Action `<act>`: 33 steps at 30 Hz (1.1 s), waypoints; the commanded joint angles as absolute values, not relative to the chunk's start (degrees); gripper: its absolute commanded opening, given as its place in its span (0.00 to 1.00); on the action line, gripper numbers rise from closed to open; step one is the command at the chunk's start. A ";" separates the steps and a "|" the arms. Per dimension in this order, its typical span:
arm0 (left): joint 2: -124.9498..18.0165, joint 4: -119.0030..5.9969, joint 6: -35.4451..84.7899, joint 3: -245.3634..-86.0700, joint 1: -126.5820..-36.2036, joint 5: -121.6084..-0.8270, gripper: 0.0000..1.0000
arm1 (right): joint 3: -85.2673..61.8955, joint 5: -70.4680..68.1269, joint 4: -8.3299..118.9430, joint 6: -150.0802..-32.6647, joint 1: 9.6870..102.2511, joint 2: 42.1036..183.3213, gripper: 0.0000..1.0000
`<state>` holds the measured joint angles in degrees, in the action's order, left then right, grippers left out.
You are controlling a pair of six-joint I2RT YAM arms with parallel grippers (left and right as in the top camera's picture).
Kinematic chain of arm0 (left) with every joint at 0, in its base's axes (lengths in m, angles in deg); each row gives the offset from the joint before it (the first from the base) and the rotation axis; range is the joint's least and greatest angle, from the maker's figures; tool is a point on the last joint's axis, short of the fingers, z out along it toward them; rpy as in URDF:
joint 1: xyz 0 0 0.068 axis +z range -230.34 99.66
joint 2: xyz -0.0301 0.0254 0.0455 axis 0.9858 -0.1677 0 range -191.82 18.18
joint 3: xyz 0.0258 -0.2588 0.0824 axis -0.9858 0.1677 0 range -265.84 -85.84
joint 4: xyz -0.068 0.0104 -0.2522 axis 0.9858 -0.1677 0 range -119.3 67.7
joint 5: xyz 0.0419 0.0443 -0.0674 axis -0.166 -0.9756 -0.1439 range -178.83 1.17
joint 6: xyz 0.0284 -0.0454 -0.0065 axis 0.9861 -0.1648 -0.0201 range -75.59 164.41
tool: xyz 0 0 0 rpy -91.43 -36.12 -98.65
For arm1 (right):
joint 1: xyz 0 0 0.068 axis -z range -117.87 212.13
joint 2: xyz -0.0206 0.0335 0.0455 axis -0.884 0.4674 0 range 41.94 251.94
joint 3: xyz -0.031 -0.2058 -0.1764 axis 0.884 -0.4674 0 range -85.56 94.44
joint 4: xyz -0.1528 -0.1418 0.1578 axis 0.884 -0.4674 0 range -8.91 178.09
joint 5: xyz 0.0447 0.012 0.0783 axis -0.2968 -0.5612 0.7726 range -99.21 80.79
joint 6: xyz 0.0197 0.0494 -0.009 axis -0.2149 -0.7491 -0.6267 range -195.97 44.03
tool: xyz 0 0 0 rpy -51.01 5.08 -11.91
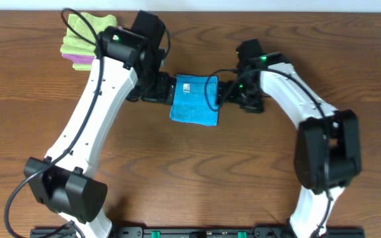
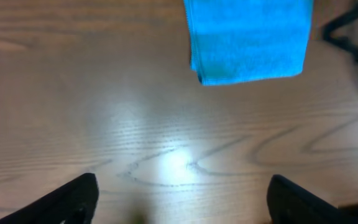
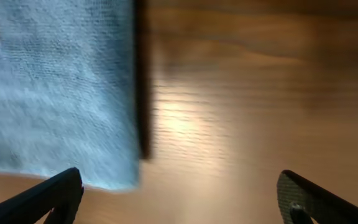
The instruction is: Fold the cloth
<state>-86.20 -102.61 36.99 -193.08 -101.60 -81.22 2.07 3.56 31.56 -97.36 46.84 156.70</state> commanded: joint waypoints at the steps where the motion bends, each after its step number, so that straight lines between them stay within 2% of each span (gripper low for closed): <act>1: -85.56 -102.06 37.56 -192.86 -102.52 -79.77 0.90 | 2.69 -1.73 30.05 -86.39 48.61 146.56 0.99; 5: -85.21 -102.35 37.60 -192.86 -102.54 -79.82 0.91 | 2.49 -2.19 27.43 -78.59 49.99 134.58 0.99; 9: -85.02 -102.79 38.41 -192.86 -102.54 -79.99 0.91 | -0.33 -2.36 25.11 -75.50 51.91 123.17 0.99; 14: -85.00 -101.98 38.91 -192.86 -102.54 -79.97 0.91 | -16.05 -1.29 29.64 -73.38 55.08 103.81 0.99; 20: -85.00 -101.15 38.91 -192.86 -102.54 -79.95 0.91 | -32.72 -2.93 34.31 -76.62 58.49 82.10 0.99; 25: -85.00 -100.58 39.76 -192.86 -102.54 -79.80 0.91 | -39.43 -10.03 34.36 -76.58 58.73 74.17 0.99; 33: -85.00 -100.05 39.72 -192.86 -102.54 -79.75 0.91 | -42.82 -9.88 34.29 -76.58 58.73 73.49 0.99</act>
<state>-86.00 -100.01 38.69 -192.91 -102.58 -79.99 -42.25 -8.70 34.14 -75.74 58.06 73.69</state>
